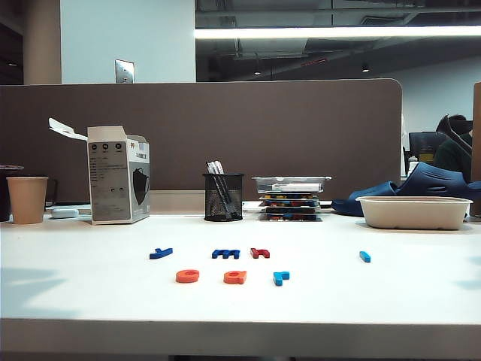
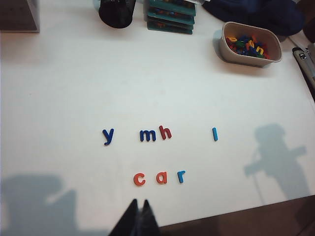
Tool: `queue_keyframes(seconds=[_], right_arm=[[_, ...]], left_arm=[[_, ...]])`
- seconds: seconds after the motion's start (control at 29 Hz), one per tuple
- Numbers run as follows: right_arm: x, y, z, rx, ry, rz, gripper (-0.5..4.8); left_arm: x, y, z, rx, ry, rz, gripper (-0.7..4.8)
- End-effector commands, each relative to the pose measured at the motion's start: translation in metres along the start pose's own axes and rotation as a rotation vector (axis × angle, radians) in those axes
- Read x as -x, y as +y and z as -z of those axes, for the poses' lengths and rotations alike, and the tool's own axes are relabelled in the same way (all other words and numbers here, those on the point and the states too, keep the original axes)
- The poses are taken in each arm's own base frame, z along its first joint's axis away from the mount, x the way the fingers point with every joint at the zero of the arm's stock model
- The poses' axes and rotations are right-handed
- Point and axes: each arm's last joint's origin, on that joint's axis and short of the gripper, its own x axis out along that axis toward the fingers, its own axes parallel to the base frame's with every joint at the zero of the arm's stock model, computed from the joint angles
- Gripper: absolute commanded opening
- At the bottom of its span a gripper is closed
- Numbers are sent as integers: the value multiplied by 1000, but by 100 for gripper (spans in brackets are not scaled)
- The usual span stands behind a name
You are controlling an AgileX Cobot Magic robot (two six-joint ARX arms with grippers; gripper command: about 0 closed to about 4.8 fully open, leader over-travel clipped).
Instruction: Select the appropriate letters from the row of letter magnets placed on the table to arrange into the word "car".
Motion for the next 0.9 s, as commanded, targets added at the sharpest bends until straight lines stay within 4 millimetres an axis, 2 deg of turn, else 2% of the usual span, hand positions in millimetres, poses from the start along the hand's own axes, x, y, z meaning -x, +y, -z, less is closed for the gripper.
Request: queue_keyframes(seconds=[0.03, 0.24, 0.34, 0.41, 0.55, 0.69, 0.9], right_arm=[[3, -10, -2, -18, -30, 18, -2], [7, -33, -7, -72, -115, 77, -2], [12, -48, -3, -104, -157, 88, -2], [18, -58, 9, -132, -165, 129, -2], [26, -63, 31, -148, -202, 187, -2], [28, -60, 59, -159, -193, 191, -2], [25, -48, 91, -131, -205, 73, -2]], left_arm=[[1, 0, -1, 4, -16, 7, -5], [1, 0, -1, 4, -17, 7, -5], [1, 0, -2, 5, -20, 9, -5], [1, -1, -2, 5, -22, 10, -5], [1, 0, -2, 2, -33, -8, -5], [1, 2, -4, -13, -79, -77, -6], [3, 6, -13, -188, -258, -329, -6]])
